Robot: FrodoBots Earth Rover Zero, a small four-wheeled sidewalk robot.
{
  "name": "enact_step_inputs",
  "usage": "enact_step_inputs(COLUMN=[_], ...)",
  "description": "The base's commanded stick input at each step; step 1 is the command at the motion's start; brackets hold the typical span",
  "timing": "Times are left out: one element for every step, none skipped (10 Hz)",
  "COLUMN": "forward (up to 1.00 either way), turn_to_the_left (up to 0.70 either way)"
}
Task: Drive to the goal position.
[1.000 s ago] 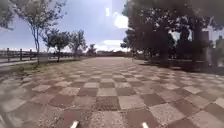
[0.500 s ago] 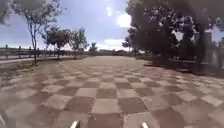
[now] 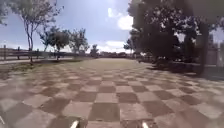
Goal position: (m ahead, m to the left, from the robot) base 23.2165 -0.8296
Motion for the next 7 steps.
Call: enact_step_inputs(forward=[1.0, 1.0, 1.0, 1.0, 1.0, 1.0, 1.0], turn_to_the_left=[0.0, 0.0, 0.0, 0.0, 0.0, 0.0, 0.0])
